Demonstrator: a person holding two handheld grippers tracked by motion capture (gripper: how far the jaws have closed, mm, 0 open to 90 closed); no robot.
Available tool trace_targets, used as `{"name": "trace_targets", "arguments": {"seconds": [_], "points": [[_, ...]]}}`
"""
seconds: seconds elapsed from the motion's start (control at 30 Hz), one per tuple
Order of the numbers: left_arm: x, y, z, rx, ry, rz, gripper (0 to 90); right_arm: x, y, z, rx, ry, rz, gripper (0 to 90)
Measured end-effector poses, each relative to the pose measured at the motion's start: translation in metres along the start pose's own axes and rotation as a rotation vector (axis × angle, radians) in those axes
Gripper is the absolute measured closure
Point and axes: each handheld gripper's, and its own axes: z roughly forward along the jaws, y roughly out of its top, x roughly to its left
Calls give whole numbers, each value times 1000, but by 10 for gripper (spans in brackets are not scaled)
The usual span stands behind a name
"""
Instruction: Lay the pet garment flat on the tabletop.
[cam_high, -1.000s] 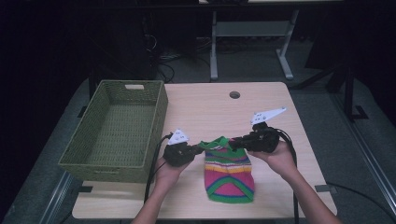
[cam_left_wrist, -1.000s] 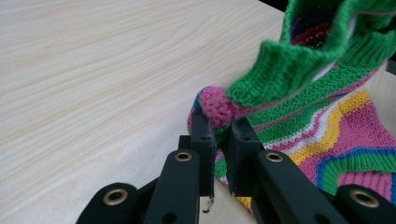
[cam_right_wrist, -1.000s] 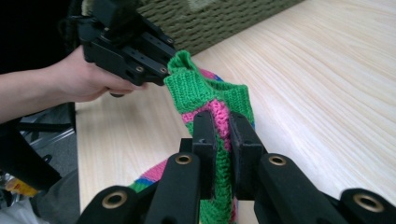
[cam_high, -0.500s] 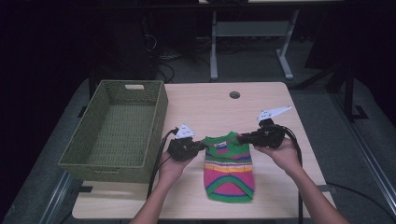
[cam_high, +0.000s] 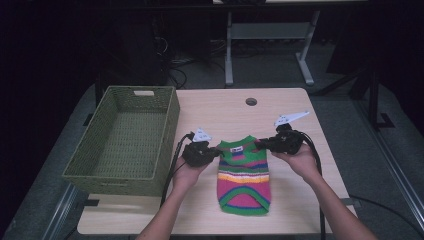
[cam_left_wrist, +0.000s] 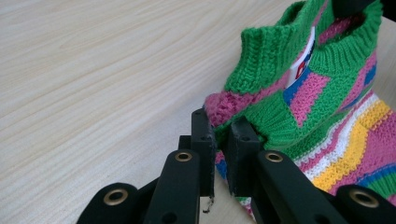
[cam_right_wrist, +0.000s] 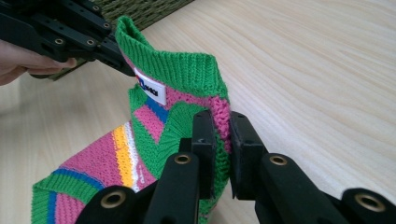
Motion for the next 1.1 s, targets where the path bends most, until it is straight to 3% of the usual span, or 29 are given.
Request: {"name": "trace_targets", "arguments": {"seconds": [0.23,0.27,0.3,0.33,0.37,0.4,0.5,0.53,0.67,0.83,0.87,0.97,1.1], "points": [[8,-2,6,-9,3,-44,830,-11,2,11,-16,-28,18,812],[11,-2,9,-17,21,-52,828,-13,2,13,-17,-30,21,794],[13,-3,11,-29,52,-54,792,-15,4,16,-19,-42,19,737],[13,-3,11,-29,52,-54,665,-15,4,16,-19,-42,19,737],[14,-3,13,-38,90,-72,665,-17,6,19,-18,-73,22,644],[18,-4,17,-33,119,-104,494,-24,9,22,-19,-122,56,560],[21,-6,19,-26,119,-121,462,-31,9,21,-42,-125,80,532],[22,-7,19,-2,113,-116,457,-33,6,19,-38,-110,101,521],[20,-9,20,10,73,-119,465,-31,-2,16,-6,-93,101,521],[11,-11,26,45,-12,-124,490,-25,-17,19,66,-29,98,564],[6,-14,29,59,-31,-111,509,-20,-22,21,96,1,85,613],[1,-18,31,75,-56,-93,569,-13,-28,25,127,30,58,683],[-3,-21,33,101,-78,-64,733,-6,-32,29,162,60,28,742]]}}
